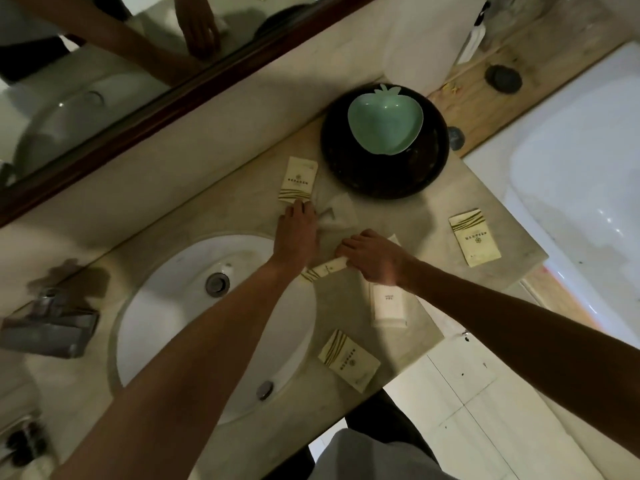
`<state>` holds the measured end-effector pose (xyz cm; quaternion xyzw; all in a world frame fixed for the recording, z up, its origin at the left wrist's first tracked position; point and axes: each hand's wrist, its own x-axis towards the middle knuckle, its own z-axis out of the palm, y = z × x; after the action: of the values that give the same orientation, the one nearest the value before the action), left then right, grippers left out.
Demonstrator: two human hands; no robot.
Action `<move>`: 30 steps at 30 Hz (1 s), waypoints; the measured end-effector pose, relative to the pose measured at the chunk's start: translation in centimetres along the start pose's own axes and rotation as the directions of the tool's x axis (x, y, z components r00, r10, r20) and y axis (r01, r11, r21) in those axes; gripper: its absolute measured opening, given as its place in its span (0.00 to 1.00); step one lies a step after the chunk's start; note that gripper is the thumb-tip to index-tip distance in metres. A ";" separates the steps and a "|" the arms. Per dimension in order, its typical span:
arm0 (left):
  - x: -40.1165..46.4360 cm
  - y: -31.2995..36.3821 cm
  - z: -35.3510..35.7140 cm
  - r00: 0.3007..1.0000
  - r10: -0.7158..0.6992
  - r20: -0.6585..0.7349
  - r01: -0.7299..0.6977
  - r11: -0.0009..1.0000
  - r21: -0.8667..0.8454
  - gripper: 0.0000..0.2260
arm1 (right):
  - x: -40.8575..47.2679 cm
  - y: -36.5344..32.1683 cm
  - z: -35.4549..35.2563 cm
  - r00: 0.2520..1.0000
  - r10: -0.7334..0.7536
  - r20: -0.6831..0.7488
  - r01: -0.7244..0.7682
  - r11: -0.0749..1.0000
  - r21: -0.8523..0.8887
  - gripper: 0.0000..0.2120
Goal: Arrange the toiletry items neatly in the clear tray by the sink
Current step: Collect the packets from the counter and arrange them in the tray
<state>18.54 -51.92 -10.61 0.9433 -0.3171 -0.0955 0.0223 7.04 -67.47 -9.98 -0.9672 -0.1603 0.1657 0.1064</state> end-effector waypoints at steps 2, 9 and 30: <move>-1.2 -0.7 -0.5 0.999 -0.008 -0.037 0.004 0.993 -0.119 0.18 | 0.0 -1.2 0.1 1.000 0.004 -0.009 -0.004 1.000 -0.001 0.16; -11.5 -7.6 -3.7 0.975 -0.208 -0.073 0.143 0.850 -0.508 0.19 | 2.5 -10.9 -0.6 0.994 -0.107 -0.027 0.104 0.990 -0.100 0.17; -55.4 -50.5 -3.9 0.882 -0.441 0.169 0.449 0.893 -0.015 0.35 | 14.5 -55.9 6.0 0.923 -0.379 0.064 0.380 0.925 -0.014 0.28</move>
<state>6.05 21.74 -2.74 0.9791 -0.0902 -0.1825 -0.0005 2.50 -9.82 -5.22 -0.9138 -0.3497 0.1687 0.1191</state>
